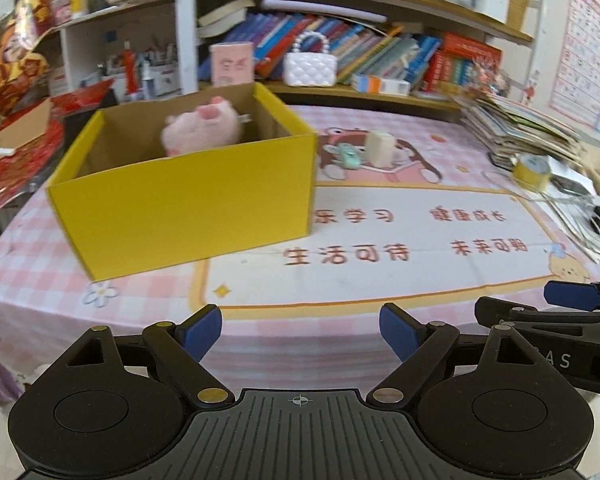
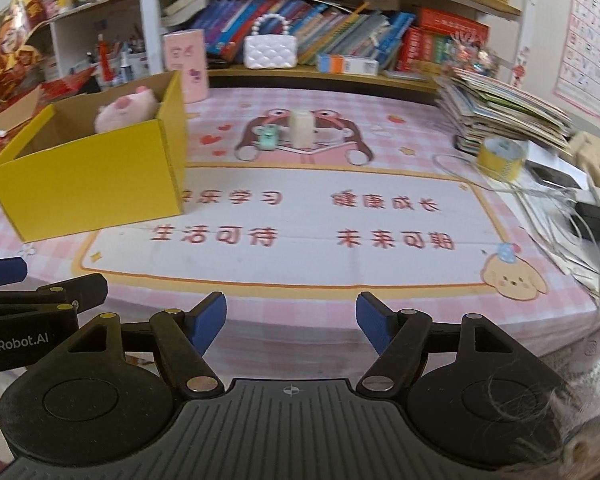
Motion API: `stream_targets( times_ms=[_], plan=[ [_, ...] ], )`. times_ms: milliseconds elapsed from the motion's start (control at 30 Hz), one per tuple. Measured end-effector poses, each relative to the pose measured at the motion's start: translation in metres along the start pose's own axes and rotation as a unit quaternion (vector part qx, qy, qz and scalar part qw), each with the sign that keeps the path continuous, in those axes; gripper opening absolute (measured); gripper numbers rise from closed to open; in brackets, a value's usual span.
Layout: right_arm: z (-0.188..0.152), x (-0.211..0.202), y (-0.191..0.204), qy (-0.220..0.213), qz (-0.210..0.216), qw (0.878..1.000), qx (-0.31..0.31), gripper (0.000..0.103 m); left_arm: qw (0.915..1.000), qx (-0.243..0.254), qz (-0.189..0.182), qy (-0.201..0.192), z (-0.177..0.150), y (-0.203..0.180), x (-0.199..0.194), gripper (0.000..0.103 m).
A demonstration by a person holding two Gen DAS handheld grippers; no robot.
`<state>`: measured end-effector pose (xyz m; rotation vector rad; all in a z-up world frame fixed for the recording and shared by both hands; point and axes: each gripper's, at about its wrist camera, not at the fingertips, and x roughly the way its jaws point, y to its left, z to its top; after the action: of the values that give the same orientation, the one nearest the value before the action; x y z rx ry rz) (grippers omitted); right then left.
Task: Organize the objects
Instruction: 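Move both tools back toward the teal stapler and white cube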
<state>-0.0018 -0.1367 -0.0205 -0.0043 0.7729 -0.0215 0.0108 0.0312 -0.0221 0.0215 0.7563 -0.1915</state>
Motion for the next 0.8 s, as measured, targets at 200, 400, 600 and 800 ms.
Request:
stream_targets(
  times_ms=[200, 400, 600, 800],
  plan=[
    [0.003, 0.006, -0.018, 0.004, -0.014, 1.0, 0.011, 0.07, 0.9999, 0.012, -0.012, 0.003, 0.009, -0.018, 0.013, 0.089],
    [0.007, 0.013, -0.039, 0.006, -0.023, 0.999, 0.027, 0.07, 0.9993, 0.03, -0.021, 0.008, 0.018, -0.038, 0.026, 0.089],
    [0.017, 0.027, -0.058, 0.012, -0.021, 0.999, 0.03, 0.07, 0.999, 0.039, -0.019, 0.011, 0.029, -0.058, 0.042, 0.089],
    [0.036, 0.046, -0.075, 0.017, -0.008, 1.0, 0.018, 0.07, 0.9994, 0.034, -0.006, 0.006, 0.044, -0.075, 0.057, 0.089]
  ],
)
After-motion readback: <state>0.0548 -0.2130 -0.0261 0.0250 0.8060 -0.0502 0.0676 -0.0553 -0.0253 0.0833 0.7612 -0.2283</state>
